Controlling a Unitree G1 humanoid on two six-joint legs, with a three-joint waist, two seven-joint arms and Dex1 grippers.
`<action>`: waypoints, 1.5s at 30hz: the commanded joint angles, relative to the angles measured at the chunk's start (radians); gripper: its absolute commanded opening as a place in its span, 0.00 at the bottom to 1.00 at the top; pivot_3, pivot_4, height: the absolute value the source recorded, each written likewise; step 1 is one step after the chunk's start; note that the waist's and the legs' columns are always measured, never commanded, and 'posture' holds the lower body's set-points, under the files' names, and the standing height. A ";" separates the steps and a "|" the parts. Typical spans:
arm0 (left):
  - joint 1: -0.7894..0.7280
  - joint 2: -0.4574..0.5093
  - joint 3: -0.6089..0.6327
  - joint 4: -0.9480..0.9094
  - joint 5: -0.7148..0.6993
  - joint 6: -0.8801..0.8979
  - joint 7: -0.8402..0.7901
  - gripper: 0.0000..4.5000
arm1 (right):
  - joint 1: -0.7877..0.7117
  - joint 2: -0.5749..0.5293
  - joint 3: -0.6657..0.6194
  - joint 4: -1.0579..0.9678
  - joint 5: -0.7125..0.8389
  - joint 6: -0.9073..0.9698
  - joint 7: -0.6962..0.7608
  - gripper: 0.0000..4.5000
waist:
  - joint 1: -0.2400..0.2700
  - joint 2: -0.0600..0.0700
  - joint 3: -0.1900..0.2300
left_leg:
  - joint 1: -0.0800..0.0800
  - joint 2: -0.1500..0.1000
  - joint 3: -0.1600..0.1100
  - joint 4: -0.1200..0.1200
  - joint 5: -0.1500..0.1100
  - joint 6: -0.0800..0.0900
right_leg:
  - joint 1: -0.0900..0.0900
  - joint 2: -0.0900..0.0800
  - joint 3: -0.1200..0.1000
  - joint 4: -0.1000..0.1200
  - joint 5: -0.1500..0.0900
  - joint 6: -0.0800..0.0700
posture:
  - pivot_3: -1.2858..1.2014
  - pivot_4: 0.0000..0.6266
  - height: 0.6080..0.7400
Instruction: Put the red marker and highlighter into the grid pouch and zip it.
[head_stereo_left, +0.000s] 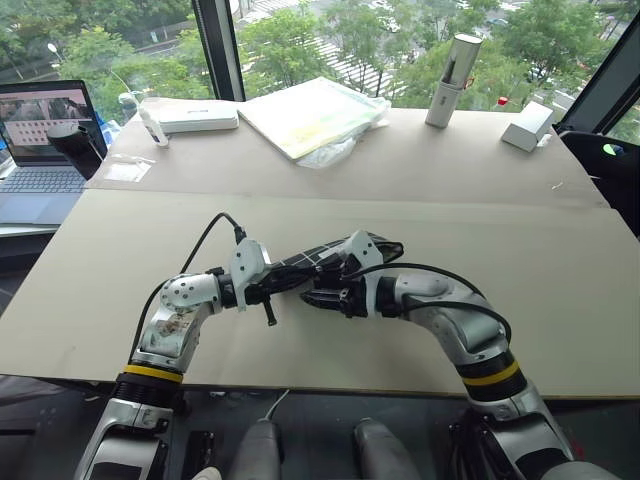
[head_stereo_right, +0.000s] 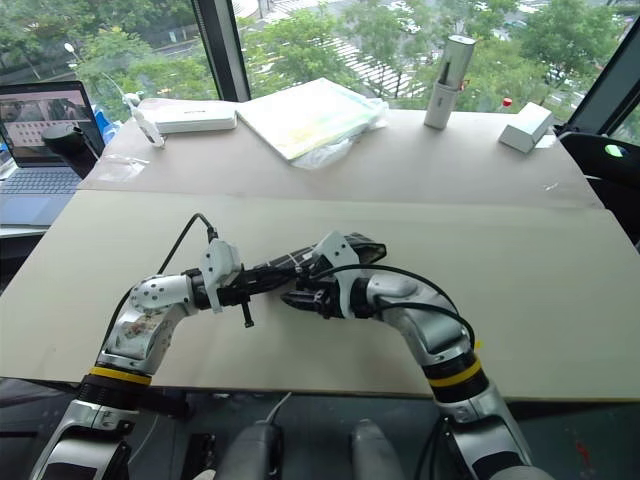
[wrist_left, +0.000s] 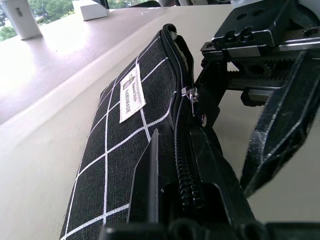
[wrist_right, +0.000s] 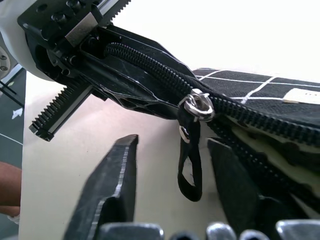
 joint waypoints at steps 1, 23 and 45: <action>-0.014 0.004 0.009 -0.014 0.000 -0.011 0.004 0.00 | -0.013 -0.025 -0.037 -0.021 0.015 -0.022 0.019 0.19 | -0.001 0.000 0.000 | 0.000 0.000 0.000 0.000 0.000 0.000 | 0.000 0.000 0.000 0.000 0.000 0.000 | 0.52 0.24 0.98; -0.037 -0.012 0.001 0.009 0.003 -0.019 0.010 0.00 | 0.064 -0.450 -0.217 0.148 -0.074 -0.212 0.140 0.01 | -0.005 0.000 0.000 | 0.000 -0.001 0.000 -0.001 0.000 0.000 | 0.000 -0.001 0.000 -0.001 0.000 0.000 | 0.52 0.24 0.98; -0.144 -0.060 -0.057 0.190 0.039 -0.158 -0.094 0.00 | 0.357 -0.690 -0.512 0.090 0.097 -0.241 0.452 0.76 | 0.029 0.001 0.000 | -0.001 -0.003 0.000 0.000 0.000 0.000 | 0.001 -0.002 0.000 -0.002 0.000 0.001 | 0.52 0.24 0.98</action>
